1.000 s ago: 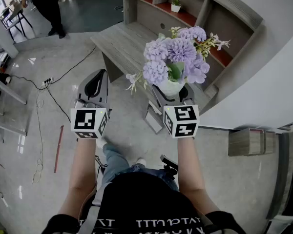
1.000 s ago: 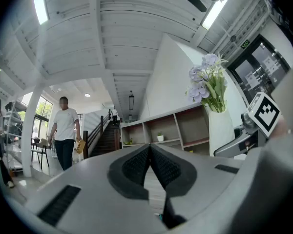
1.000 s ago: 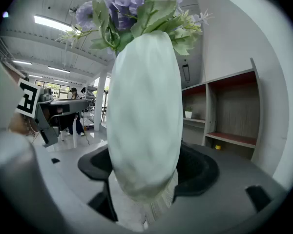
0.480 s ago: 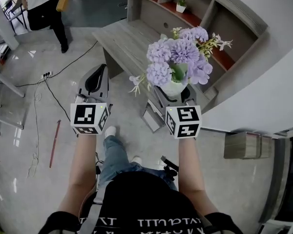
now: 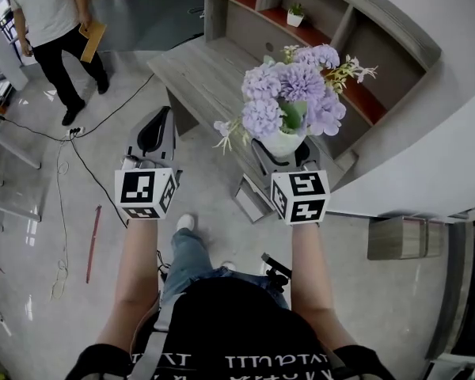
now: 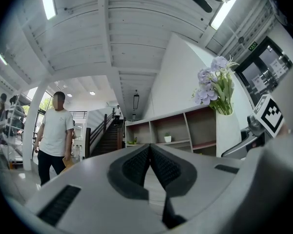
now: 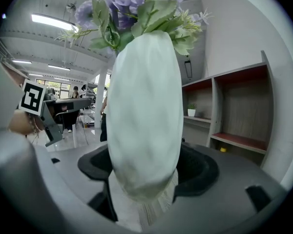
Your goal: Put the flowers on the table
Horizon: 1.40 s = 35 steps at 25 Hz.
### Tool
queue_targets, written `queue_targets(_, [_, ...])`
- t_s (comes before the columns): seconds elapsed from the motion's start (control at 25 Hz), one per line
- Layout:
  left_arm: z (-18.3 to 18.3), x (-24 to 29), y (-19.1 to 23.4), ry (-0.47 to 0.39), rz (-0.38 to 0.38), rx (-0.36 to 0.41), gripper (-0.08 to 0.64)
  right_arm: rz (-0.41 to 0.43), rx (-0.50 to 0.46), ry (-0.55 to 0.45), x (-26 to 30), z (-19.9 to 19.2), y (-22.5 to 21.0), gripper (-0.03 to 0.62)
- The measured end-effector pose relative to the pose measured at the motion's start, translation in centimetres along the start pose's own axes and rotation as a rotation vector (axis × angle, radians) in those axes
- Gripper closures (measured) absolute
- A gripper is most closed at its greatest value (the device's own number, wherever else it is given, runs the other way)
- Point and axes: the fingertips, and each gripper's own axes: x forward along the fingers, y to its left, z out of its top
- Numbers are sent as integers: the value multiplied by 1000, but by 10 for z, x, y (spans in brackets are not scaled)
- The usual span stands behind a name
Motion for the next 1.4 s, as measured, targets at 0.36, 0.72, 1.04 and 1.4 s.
queue_targets(0.36, [10,4,8,-41,1,42,549,-6,14,-47,6,3,2,219])
queue_targets(0.72, [10,-2,9,-39,14,40,549,4,17,-50,6,3,3,219])
queue_targets(1.04, [11,-2,1,-41,-2,32,549,2,14,-47,4,3,3,219])
queue_targets(1.4, [16,10,3,-53,-24,22,549,-5,15,-51,5,4,2,219])
